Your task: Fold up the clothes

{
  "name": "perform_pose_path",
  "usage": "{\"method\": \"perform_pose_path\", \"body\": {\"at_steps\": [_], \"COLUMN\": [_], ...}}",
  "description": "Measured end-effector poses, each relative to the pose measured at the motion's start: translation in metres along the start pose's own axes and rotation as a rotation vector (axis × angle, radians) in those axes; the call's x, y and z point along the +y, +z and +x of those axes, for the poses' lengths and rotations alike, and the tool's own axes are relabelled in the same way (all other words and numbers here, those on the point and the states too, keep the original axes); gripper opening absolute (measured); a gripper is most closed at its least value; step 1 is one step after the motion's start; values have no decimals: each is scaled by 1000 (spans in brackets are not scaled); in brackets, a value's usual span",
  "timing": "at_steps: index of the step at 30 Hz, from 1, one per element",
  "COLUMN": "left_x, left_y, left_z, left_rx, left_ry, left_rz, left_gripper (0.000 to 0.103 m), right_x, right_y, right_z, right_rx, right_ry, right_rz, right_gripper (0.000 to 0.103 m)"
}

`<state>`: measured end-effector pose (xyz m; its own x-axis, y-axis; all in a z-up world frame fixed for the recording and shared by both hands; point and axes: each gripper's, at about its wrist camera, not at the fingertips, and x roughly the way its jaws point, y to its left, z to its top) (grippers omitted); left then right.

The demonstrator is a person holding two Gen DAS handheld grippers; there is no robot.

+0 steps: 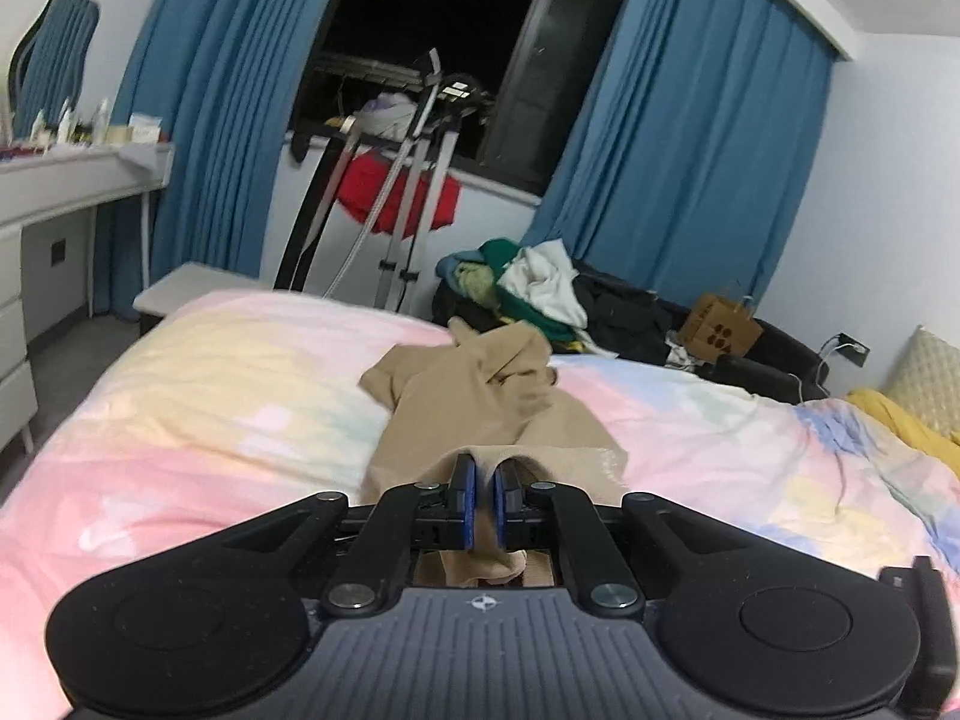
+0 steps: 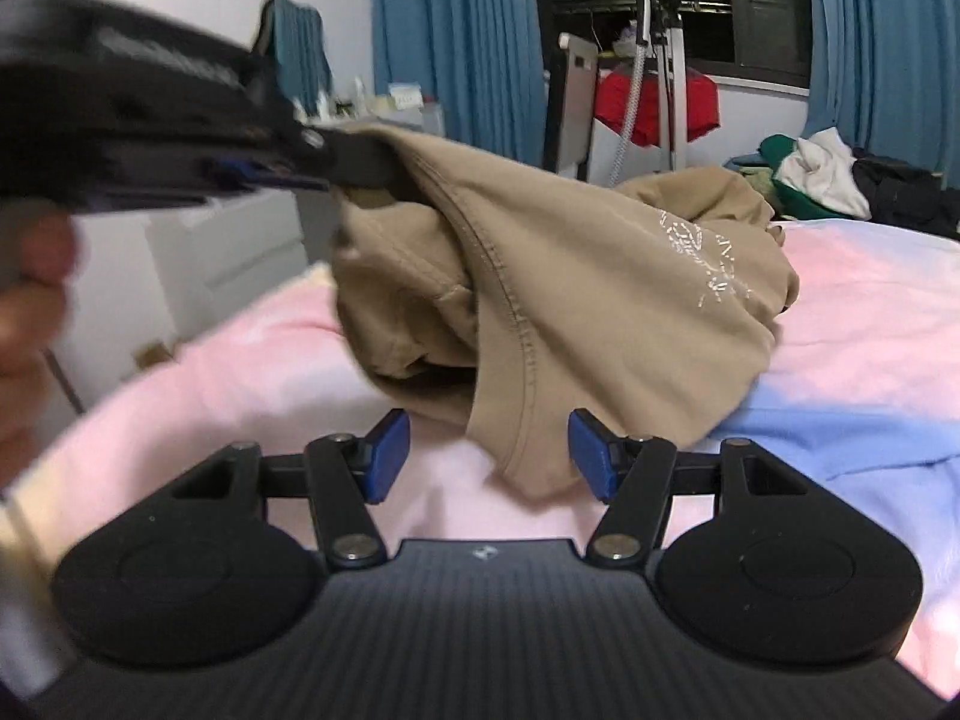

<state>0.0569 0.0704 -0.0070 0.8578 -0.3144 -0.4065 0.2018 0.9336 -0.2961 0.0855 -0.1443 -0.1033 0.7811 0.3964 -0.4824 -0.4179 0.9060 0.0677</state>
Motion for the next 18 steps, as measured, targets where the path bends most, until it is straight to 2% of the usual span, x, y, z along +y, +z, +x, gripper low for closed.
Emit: {"method": "perform_pose_path", "body": {"at_steps": [1, 3, 5, 9, 13, 15, 18], "left_x": [3, 7, 5, -14, -37, -51, -73], "left_y": [0, -2, -5, -16, -32, -43, -68], "left_z": [4, 12, 19, 32, 41, 45, 52], "left_rx": [13, 43, 74, 113, 173, 208, 249], "left_ry": [3, 6, 11, 19, -31, -50, -31], "left_rz": [-15, -36, -30, 58, 171, 244, 406], "left_gripper": [7, 7, 8, 13, 21, 27, 27], "right_x": [-1, -7, -15, -38, -71, -88, -113], "right_y": [0, 0, 1, 9, 18, 20, 18], "right_z": [6, 14, 15, -13, -44, -51, -49], "right_rx": [7, 18, 28, -12, -74, -90, -80], "right_ry": [-24, -61, -86, -107, -123, -153, -155], "right_rz": [4, 26, 54, 185, 294, 336, 433], "right_gripper": [42, 21, 12, 9, 9, 9, 9]}}
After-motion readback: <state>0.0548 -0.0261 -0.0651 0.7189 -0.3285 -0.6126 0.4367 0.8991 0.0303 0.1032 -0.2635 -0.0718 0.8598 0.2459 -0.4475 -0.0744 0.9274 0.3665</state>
